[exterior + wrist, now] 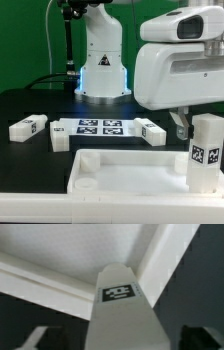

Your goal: Assemble desk

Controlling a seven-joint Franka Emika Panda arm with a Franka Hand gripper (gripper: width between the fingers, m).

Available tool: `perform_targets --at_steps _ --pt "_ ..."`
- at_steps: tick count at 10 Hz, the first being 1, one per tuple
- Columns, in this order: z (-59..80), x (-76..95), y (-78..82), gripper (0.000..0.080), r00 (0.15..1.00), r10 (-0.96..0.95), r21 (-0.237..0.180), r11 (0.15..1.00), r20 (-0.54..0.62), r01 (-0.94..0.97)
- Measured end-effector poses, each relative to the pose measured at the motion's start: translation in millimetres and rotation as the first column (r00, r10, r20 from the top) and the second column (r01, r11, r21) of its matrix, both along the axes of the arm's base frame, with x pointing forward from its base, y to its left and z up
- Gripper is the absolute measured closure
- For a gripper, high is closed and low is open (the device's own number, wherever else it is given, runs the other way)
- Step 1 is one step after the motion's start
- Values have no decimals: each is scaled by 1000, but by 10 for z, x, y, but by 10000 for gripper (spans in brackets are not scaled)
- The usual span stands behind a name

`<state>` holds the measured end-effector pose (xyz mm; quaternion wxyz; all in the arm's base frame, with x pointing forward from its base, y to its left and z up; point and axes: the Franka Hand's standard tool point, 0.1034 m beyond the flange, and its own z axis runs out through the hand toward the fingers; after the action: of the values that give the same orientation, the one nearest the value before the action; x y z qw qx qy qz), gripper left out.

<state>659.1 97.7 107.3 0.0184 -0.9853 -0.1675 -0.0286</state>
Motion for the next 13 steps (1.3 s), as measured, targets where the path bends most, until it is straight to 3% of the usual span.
perform_targets --at_steps 1,2,3,6,8,13 --pt "0 0 0 375 1000 -2 0 1000 0 2" --pt "0 0 -1 375 1000 -2 0 1000 0 2" --pt "0 1 0 511 1000 -8 1 1000 0 8" --pt "0 0 2 511 997 -73 4 997 -4 73" --pt "2 8 -23 511 967 -255 27 967 -16 255" --pt "-4 11 -169 509 746 -664 42 745 -54 666"
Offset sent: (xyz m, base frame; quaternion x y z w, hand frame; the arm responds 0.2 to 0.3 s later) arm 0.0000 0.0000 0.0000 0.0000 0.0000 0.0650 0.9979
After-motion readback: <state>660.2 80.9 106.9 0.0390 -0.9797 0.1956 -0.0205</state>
